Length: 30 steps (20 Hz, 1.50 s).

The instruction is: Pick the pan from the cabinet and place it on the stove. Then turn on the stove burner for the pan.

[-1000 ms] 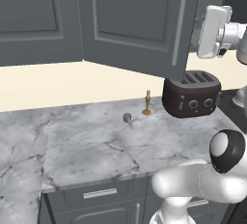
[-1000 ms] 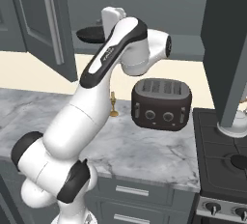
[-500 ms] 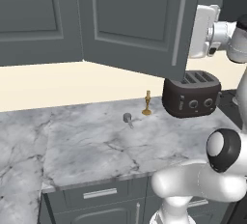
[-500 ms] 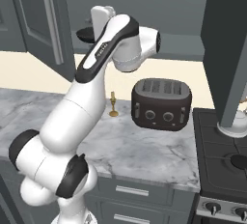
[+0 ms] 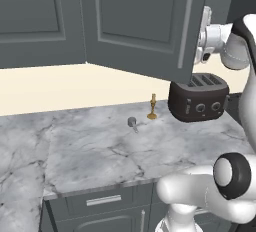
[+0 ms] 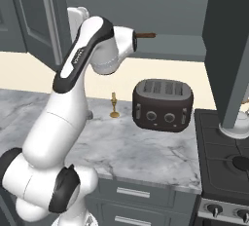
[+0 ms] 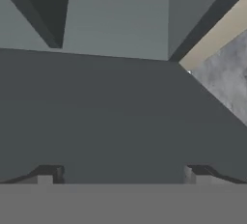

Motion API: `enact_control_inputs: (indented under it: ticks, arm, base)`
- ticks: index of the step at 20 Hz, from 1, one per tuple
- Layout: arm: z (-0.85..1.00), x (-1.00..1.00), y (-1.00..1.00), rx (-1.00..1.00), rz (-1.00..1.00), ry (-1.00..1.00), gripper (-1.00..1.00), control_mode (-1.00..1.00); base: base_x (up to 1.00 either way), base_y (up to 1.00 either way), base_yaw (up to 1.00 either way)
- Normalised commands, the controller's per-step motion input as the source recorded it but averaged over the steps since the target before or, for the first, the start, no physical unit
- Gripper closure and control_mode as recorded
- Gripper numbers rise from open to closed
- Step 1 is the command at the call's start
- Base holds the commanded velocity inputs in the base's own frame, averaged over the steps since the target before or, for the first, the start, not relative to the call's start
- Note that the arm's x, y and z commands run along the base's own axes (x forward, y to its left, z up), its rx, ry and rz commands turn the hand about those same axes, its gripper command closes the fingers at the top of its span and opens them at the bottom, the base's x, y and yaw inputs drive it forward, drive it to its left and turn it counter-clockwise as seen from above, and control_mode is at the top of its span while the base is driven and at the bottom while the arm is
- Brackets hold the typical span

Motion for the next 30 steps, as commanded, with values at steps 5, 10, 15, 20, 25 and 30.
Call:
enact_control_inputs:
  ticks: [5,10,15,20,25,30]
  arm:
    - [0.0,-0.93,0.76,0.0,0.21,0.0,-1.0,-1.0]
    - [0.0,-0.9,0.79,0.0,0.22,0.0,-1.0,-1.0]
    - [0.0,-0.66,0.94,0.0,0.16,0.0,-1.0,-1.0]
    - [0.0,-0.36,0.97,0.0,0.08,0.0,-1.0,-1.0]
    - [0.0,-0.12,0.61,-0.03,-0.01,0.0,-1.0,-1.0]
    - [0.0,0.05,-0.07,-0.01,0.0,-0.04,-1.0,-1.0]
  base:
    - [0.0,0.0,0.0]
    - [0.0,0.0,0.0]
    - [0.0,0.0,0.0]
    - [0.0,0.0,0.0]
    - [0.0,0.0,0.0]
    - [0.0,0.0,0.0]
